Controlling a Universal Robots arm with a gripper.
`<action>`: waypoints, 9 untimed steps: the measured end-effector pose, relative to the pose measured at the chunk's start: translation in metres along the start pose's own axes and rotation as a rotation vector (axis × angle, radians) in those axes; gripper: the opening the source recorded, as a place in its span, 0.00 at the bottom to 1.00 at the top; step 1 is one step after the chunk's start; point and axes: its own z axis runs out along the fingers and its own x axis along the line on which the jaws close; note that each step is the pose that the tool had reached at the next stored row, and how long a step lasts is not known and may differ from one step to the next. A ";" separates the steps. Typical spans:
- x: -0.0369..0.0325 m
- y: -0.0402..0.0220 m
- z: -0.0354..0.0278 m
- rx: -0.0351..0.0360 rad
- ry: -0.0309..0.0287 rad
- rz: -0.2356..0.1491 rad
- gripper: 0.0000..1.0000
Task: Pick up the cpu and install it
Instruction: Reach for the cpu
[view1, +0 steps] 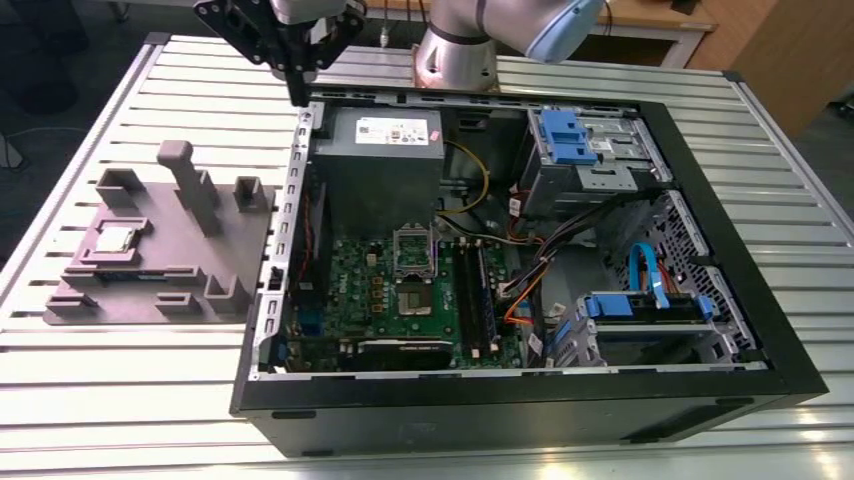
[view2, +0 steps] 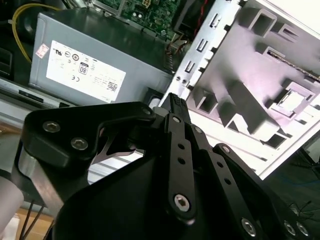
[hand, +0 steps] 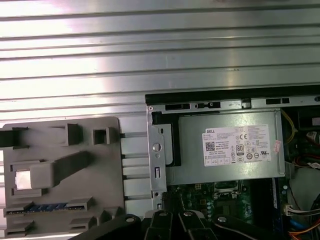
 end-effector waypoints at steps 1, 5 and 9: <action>0.0023 -0.0002 0.0000 0.0000 0.0001 0.000 0.10; 0.0121 -0.0009 0.0001 0.0000 0.0002 0.000 0.10; 0.0201 -0.0015 0.0001 0.0000 0.0007 0.000 0.10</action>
